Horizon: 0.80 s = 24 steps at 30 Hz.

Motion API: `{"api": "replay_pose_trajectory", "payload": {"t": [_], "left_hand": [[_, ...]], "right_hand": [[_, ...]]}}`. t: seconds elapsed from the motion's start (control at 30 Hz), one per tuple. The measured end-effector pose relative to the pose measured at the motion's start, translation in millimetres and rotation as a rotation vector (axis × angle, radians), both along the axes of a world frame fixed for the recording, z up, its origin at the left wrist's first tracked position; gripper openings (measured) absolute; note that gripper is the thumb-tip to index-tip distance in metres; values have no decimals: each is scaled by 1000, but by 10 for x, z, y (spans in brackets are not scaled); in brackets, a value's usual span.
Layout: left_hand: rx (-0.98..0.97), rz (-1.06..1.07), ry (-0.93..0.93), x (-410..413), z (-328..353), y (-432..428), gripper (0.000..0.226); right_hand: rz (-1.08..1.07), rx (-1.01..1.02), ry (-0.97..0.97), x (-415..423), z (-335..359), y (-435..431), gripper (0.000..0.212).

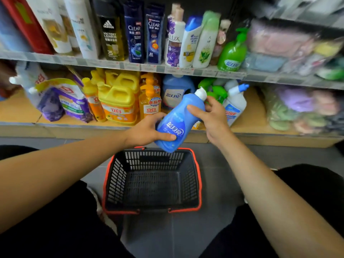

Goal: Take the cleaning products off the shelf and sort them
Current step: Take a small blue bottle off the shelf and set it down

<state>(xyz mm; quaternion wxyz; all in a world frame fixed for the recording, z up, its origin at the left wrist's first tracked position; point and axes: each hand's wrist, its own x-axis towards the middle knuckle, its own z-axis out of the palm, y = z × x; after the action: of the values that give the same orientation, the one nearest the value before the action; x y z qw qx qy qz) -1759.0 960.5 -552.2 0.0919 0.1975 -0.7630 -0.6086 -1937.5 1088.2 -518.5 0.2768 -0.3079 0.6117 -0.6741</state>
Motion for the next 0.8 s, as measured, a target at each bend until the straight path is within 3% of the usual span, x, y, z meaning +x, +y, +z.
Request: {"api": "replay_pose_trajectory", "payload": {"t": [0.23, 0.33, 0.43, 0.57, 0.8], "left_hand": [[164, -49, -48, 70, -106, 388, 58], [267, -57, -46, 94, -128, 539, 58], [417, 54, -41, 117, -121, 688, 37], [328, 220, -122, 238, -44, 830, 30], [501, 406, 20, 529, -79, 1214, 26]], "right_hand": [[86, -186, -325, 398, -740, 656, 64], [61, -126, -330, 416, -740, 724, 51], [59, -76, -388, 375, -680, 779, 31], [159, 1, -544, 380, -650, 857, 16], [312, 79, -550, 465, -615, 860, 51]]}}
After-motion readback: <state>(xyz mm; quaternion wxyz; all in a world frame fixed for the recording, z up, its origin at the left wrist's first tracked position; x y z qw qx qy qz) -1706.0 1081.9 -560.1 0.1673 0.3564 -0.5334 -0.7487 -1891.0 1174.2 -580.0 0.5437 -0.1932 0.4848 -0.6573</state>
